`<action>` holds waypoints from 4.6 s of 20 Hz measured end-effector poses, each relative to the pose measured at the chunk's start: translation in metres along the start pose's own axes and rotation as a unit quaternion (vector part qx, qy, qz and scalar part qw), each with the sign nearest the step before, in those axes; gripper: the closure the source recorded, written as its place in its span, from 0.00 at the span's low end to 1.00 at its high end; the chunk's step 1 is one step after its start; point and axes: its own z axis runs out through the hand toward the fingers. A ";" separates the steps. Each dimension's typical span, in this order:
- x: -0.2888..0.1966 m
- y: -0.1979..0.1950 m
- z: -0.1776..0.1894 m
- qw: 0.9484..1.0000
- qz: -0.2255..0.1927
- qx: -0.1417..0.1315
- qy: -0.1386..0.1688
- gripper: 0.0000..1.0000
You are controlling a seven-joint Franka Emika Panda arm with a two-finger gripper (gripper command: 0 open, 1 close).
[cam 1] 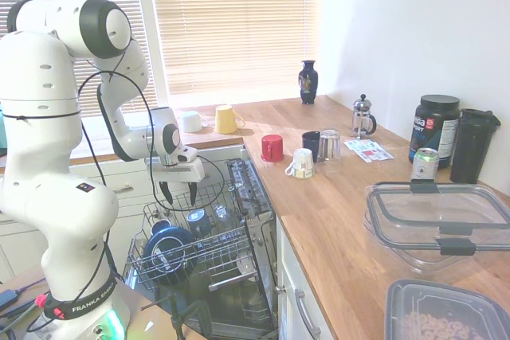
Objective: Move the gray mug from the dishwasher to the counter
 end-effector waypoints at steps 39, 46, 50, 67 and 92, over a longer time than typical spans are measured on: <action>0.046 -0.090 0.188 0.991 -0.128 -0.039 -0.001 0.00; 0.056 -0.087 0.191 0.989 -0.140 -0.031 0.020 1.00; 0.055 -0.086 0.194 0.989 -0.143 -0.033 0.023 1.00; 0.047 -0.079 0.218 0.989 -0.142 -0.027 0.029 1.00; 0.023 -0.077 0.169 0.987 -0.146 -0.041 0.056 1.00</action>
